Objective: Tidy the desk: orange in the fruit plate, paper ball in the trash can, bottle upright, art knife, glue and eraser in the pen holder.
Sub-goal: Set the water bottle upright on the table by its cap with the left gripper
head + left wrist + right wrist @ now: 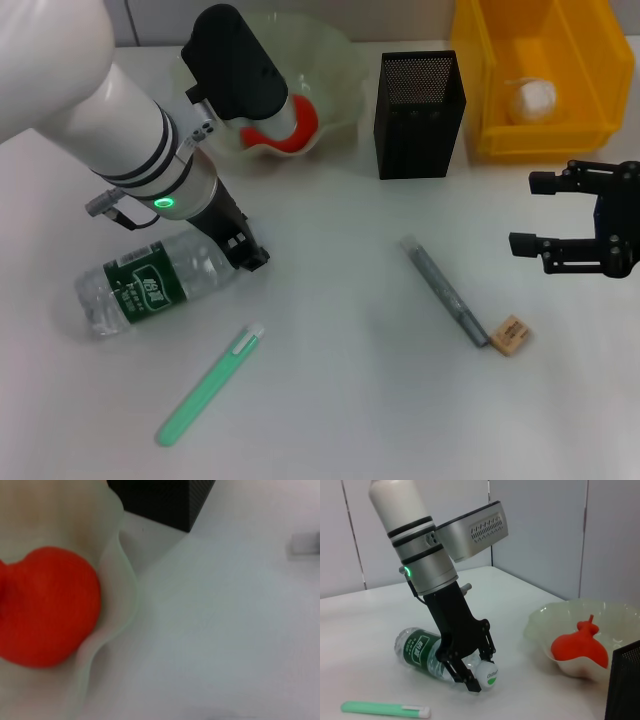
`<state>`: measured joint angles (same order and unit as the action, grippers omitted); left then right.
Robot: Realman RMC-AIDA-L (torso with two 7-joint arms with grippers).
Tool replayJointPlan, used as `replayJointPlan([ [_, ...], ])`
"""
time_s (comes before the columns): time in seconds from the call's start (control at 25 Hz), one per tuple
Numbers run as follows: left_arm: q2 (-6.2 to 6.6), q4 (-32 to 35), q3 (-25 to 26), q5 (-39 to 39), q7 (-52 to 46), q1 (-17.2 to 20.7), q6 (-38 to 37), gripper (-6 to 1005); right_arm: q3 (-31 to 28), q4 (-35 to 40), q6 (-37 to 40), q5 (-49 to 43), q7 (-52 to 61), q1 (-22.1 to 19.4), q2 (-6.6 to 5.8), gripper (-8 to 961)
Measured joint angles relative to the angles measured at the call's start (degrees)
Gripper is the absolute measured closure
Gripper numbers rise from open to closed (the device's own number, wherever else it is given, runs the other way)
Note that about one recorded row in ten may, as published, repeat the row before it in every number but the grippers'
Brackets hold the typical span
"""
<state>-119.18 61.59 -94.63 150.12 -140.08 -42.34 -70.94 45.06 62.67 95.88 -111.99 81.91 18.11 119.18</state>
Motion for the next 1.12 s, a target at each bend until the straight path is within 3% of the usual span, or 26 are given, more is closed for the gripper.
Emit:
replayJointPlan([
  [0.32,0.16,7.1,1.4,-0.6,0.1,4.1,0.1,551,0.0,0.0,0.0,0.3,0.0,0.8,0.12,189],
  [0.36,0.24,9.0,2.1,-0.8,0.2,5.3,0.1,551,0.1,-0.1,0.0,0.3,0.0,1.0,0.15,189],
  [0.4,0.4,16.3,6.6,-4.5,2.1,10.5,0.1,551,0.3,-0.1,0.0,0.3,0.0,1.3,0.19,190],
  [0.6,0.52,22.3,13.7,-12.7,7.0,17.5,1.5,551,0.4,-0.2,0.0,0.3,0.2,2.6,0.25,191],
  [0.84,0.54,22.7,18.6,-25.6,15.2,26.1,7.0,550,0.5,-0.3,0.0,0.4,0.4,3.9,0.32,192],
  [1.0,0.53,19.5,18.5,-38.8,24.4,31.4,13.1,550,0.6,-0.5,0.1,0.4,0.6,4.5,0.36,193],
  [1.12,0.52,15.9,18.7,-47.3,31.3,33.4,15.3,550,0.6,-0.7,0.3,0.5,1.0,4.9,0.36,194],
])
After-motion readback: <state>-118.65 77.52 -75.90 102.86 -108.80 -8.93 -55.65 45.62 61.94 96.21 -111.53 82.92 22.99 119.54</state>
